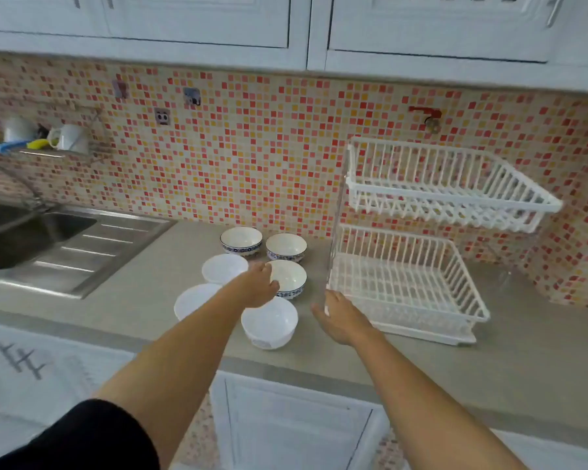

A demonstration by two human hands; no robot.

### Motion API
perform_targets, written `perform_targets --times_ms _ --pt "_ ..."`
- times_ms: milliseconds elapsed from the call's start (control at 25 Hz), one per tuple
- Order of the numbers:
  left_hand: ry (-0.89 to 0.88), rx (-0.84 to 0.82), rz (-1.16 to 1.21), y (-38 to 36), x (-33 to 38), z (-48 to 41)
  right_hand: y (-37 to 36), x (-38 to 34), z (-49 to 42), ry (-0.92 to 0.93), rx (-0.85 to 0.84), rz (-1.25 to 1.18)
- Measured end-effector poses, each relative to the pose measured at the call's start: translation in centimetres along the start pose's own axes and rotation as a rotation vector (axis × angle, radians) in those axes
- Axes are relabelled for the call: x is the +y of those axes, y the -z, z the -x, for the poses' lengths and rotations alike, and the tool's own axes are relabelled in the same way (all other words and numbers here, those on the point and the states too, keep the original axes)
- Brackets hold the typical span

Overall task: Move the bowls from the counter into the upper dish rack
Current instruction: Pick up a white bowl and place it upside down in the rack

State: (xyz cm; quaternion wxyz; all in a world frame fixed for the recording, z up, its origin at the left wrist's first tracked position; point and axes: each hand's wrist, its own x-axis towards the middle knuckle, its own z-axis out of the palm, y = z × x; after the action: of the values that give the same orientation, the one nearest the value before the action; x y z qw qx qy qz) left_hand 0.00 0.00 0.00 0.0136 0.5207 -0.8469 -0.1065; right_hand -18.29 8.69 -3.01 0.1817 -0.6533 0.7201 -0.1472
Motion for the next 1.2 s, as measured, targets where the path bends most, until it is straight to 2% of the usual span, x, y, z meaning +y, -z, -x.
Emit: perform_targets --times_ms 40,120,280,480,640,800,920,1040,1200 --pt "0.011 -0.048 -0.073 -1.2 -1.0 -0.2 -1.3 -0.1 -0.6 -0.036 -0.031 0.005" --pt "0.119 -0.078 0.047 -3.5 -3.1 -0.7 -4.1 0.3 -2.0 -0.093 -0.065 -0.022" --pt "0.160 -0.164 0.122 -6.9 -5.8 -2.6 -8.6 0.1 -4.3 -0.250 -0.117 -0.129" --pt "0.236 -0.152 0.132 -9.3 -6.4 -5.5 -12.2 -0.7 -7.4 -0.456 -0.120 -0.400" --pt "0.315 -0.152 0.160 -9.6 -5.7 -5.9 -13.2 -2.1 -8.7 -0.473 -0.115 -0.576" --pt "0.372 -0.025 0.186 -7.5 -6.3 -6.0 -11.8 -4.6 -8.9 -0.382 0.070 -0.664" --pt "0.380 0.179 0.290 -2.9 -6.3 -6.3 -8.6 -7.3 -9.2 -0.255 0.250 -0.623" --pt "0.262 0.394 0.275 3.0 -5.8 -6.9 -4.5 -9.7 -10.1 -0.155 0.470 -0.480" --pt "0.061 0.719 0.594 11.2 -3.9 -6.7 3.1 -13.2 -9.8 -0.006 0.768 -0.474"
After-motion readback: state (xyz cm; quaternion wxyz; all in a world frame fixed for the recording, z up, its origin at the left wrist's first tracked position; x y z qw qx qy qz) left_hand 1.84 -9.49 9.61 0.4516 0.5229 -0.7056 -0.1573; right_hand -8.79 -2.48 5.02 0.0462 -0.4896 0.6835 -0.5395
